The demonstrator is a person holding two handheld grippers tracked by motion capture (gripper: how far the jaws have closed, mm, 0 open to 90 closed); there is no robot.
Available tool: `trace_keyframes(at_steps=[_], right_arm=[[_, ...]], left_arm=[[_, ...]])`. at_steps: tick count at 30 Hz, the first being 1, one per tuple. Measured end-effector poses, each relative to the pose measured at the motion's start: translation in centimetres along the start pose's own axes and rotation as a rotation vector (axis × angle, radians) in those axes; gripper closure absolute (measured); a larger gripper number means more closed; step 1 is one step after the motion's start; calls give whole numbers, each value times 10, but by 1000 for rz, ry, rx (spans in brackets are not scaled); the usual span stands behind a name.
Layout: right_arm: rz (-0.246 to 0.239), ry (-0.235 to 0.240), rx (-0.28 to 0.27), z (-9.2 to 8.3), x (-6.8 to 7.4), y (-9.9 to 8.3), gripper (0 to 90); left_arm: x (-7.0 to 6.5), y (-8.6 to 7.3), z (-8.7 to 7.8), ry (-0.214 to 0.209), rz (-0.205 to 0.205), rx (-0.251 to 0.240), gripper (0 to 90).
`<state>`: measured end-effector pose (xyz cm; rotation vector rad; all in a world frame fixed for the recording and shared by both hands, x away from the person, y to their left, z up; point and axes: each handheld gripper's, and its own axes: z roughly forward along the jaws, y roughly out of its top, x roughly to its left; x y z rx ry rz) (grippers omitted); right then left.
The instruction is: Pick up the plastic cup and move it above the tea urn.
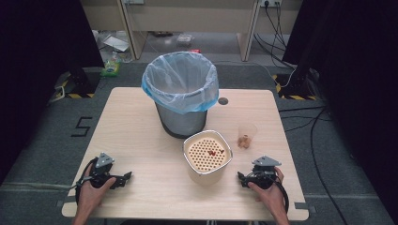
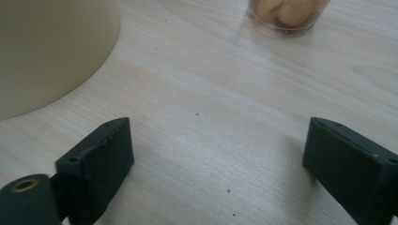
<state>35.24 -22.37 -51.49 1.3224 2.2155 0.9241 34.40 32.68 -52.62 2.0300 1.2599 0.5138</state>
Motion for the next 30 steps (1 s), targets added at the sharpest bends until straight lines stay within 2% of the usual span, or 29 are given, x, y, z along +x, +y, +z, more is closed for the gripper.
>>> trace_keyframes(at_steps=[4,6,11,14,20,21,22,25,30], right_arm=[[18,6,-3,-3,-3,0,198],[12,2,-10,-3,-5,1,202],[30,-26,-53,-14,-12,7,244],[37,-39,-61,-17,-15,10,258],[44,-66,-78,-23,-25,22,295],[57,-76,-96,-26,-29,28,306],[45,-76,-101,-27,-31,30,311],[51,-80,-117,-32,-36,40,338],[53,-89,-135,-35,-42,52,367]], left_arm=[[0,0,0,0,0,0,0],[0,0,0,0,0,0,0],[0,0,0,0,0,0,0],[0,0,0,0,0,0,0],[0,0,0,0,0,0,0],[0,0,0,0,0,0,0],[0,0,0,-1,0,0,0],[-1,0,0,-19,19,1,0],[-1,0,0,-20,20,1,0]])
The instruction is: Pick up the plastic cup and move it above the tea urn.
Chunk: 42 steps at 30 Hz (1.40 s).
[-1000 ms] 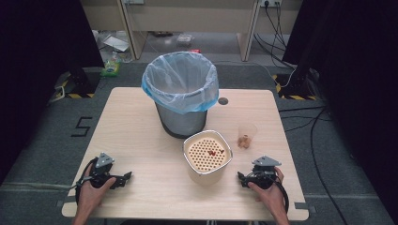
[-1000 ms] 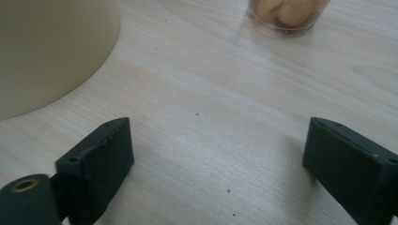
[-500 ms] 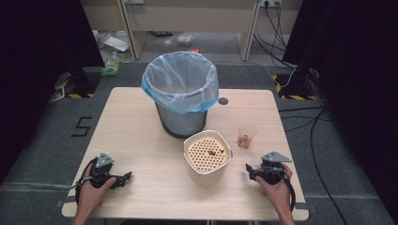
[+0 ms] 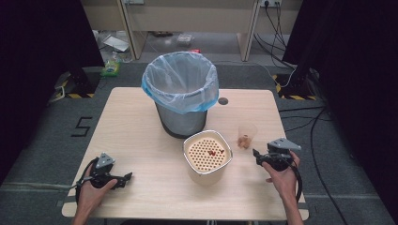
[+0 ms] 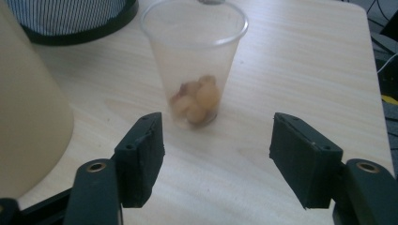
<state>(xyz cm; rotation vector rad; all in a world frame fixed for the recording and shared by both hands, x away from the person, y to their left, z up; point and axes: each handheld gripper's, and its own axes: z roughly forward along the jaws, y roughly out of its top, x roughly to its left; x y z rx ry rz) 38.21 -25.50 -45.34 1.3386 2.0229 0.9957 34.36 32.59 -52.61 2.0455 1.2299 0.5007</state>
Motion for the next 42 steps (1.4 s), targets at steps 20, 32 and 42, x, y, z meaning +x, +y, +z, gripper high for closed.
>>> trace_keyframes(at_steps=[20,32,42], right_arm=[[12,-9,-2,10,-11,53,446],[10,4,48,38,-14,77,487],[-7,19,119,64,-13,77,609]], left_arm=[[0,0,0,1,0,1,0],[0,0,0,1,0,1,0],[0,0,0,1,1,1,0]])
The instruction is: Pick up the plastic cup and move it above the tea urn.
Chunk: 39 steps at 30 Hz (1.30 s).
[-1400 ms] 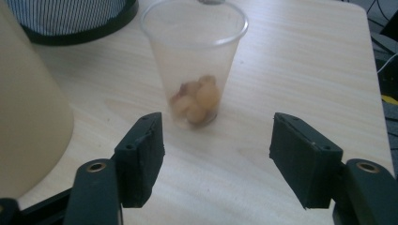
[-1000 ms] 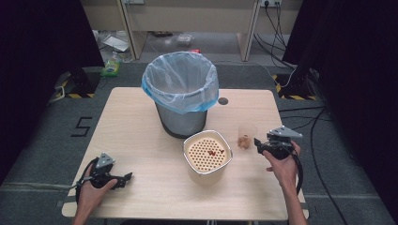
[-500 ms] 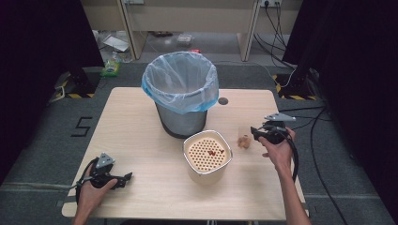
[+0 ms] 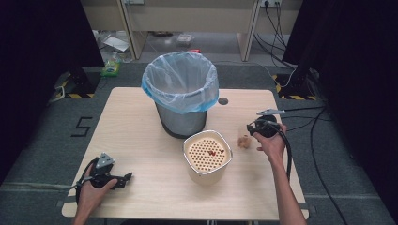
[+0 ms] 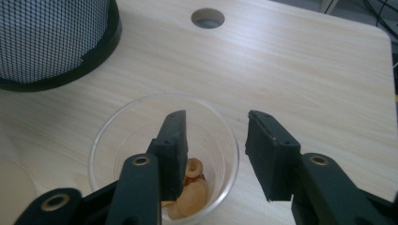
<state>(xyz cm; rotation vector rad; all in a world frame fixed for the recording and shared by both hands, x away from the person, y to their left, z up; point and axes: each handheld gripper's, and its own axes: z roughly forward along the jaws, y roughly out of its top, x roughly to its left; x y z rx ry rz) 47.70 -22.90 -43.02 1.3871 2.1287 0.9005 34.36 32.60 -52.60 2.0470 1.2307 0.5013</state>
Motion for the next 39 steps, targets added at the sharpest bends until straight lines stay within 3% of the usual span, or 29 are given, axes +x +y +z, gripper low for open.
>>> trace_keyframes(at_steps=[8,13,16,17,18,19,20,29,33,39], right_arm=[[-3,19,47,14,-3,-5,707],[-2,25,37,15,-4,-9,761],[-7,44,9,11,-3,-11,828],[-14,59,-36,4,1,-13,863],[-44,41,-50,1,4,-13,865],[-44,41,-50,1,4,-13,865],[-68,22,-85,-4,8,-15,865],[-52,-16,-238,-22,11,-21,867],[-104,-40,-281,-38,18,-17,867],[-142,-56,-334,-50,24,-12,866]], left_arm=[[0,0,0,0,0,0,0],[0,0,0,0,-1,0,0],[0,0,0,0,0,0,0],[0,0,0,0,0,0,0],[0,0,0,0,0,-1,0],[0,0,0,0,0,-1,0],[0,0,0,0,0,0,0],[0,0,0,0,0,0,0],[0,0,0,0,0,-1,0],[0,0,0,0,-2,-2,0]])
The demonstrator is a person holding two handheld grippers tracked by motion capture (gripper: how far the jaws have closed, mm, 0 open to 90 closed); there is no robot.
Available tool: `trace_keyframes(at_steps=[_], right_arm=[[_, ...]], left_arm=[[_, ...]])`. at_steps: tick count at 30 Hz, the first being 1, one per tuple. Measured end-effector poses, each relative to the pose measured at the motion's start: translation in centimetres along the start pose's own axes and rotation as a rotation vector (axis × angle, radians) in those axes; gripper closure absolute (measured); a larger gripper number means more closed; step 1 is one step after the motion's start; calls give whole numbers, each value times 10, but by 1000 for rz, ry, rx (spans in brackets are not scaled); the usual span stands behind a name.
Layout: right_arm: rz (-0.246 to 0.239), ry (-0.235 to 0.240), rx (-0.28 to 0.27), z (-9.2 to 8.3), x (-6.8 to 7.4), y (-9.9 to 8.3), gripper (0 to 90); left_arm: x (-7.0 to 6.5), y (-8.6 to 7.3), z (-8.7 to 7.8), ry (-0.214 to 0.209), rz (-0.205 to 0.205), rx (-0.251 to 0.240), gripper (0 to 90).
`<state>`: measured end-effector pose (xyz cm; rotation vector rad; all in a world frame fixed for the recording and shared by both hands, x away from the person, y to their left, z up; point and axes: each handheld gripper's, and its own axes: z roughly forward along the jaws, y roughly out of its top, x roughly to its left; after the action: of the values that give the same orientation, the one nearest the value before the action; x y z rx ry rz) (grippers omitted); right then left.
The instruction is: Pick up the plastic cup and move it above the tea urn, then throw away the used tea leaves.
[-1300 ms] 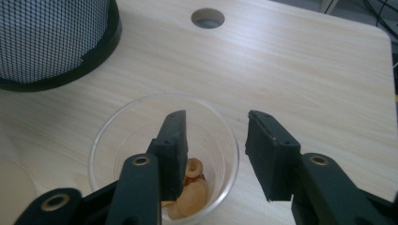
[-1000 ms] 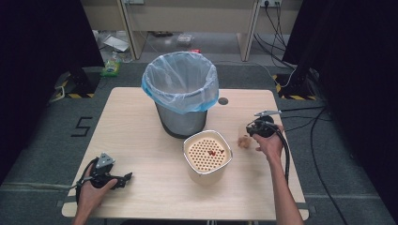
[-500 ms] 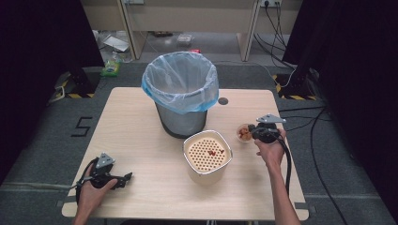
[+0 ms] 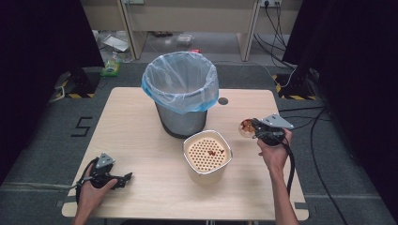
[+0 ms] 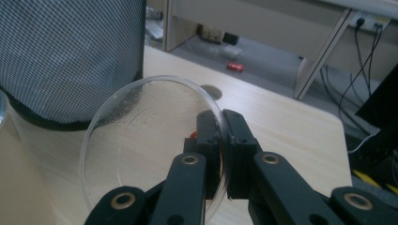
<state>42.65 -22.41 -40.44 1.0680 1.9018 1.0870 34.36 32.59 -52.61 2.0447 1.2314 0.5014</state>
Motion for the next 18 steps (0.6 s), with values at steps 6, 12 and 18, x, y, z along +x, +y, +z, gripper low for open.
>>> trace_keyframes(at_steps=[6,12,18], right_arm=[[-54,-4,-64,-10,13,12,866],[-99,2,-127,-18,29,26,866],[-161,8,-217,-24,49,38,866]], left_arm=[[0,0,0,-1,0,0,0],[0,0,0,0,1,1,0],[0,0,0,0,1,1,0]])
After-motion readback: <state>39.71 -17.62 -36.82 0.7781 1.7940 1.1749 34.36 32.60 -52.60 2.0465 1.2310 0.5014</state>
